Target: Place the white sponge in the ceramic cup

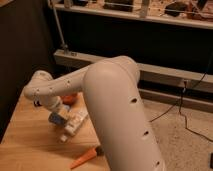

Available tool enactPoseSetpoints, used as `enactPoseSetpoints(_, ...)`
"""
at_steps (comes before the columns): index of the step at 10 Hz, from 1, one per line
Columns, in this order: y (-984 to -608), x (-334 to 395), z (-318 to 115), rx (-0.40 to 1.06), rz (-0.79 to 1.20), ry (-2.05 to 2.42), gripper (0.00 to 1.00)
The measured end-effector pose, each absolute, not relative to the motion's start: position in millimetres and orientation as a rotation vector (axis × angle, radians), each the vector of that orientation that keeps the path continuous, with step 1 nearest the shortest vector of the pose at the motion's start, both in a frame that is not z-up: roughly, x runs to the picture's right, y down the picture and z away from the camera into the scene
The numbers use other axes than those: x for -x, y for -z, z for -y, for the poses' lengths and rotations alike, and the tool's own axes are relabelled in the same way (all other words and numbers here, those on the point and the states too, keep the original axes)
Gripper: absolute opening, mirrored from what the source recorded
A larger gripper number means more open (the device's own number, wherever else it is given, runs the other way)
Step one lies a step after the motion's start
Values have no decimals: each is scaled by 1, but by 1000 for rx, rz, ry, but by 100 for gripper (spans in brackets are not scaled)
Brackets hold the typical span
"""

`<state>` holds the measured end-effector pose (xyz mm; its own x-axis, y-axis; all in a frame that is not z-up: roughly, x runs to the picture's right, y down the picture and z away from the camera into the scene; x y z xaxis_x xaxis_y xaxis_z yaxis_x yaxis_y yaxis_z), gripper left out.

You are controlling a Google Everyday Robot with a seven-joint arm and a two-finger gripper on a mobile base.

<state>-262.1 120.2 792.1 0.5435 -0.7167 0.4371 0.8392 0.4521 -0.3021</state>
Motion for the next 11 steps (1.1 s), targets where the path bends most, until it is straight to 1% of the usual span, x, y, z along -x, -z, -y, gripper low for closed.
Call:
enactPoseSetpoints(4, -779, 255, -101, 489, 258, 960, 68)
enactPoseSetpoints(7, -774, 223, -79, 464, 236, 882, 68)
enactPoseSetpoints(11, -776, 185, -69, 458, 241, 768, 68)
